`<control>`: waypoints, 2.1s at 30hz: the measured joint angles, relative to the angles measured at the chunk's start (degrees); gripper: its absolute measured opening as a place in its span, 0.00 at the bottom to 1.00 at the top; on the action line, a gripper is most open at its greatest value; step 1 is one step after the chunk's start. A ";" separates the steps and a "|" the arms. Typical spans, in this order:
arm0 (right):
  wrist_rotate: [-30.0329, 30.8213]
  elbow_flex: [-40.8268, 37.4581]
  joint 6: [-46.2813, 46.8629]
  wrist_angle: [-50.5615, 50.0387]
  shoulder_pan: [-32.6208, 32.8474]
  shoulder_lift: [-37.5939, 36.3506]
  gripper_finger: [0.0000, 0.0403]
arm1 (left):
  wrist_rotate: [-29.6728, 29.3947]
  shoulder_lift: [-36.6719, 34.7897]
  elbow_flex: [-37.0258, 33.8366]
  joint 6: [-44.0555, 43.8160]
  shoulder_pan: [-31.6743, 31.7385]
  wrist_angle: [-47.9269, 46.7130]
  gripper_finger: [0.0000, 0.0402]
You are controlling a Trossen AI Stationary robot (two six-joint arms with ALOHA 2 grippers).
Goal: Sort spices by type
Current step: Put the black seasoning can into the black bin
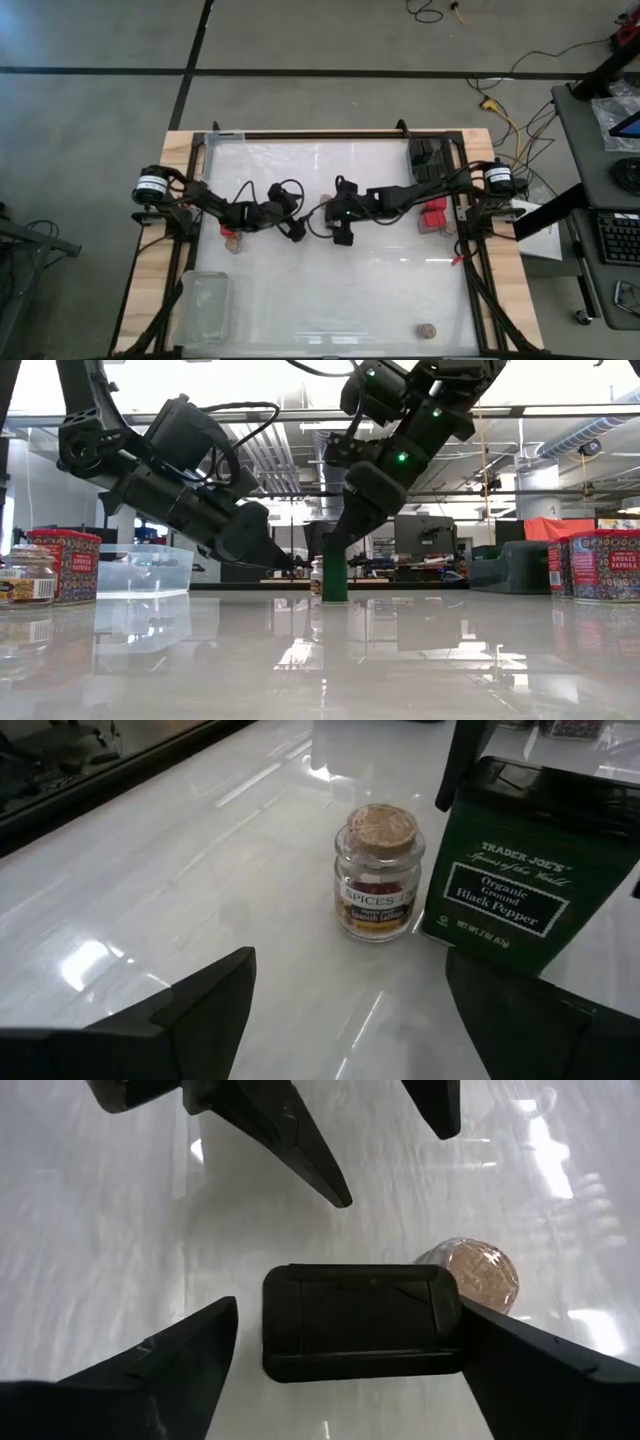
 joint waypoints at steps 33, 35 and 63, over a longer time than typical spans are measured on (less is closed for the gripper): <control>-3.14 2.18 -4.82 -17.79 -0.33 -8.50 0.69 | 8.72 0.00 0.31 -0.70 -0.79 -3.02 0.77; -3.41 1.14 -4.40 -21.28 -0.33 -9.41 0.67 | 8.72 0.00 0.24 -0.70 -0.81 -3.04 0.77; -2.91 -26.29 2.43 -28.25 -3.86 -40.24 0.71 | 8.44 -0.02 3.14 1.02 -0.79 -2.91 0.77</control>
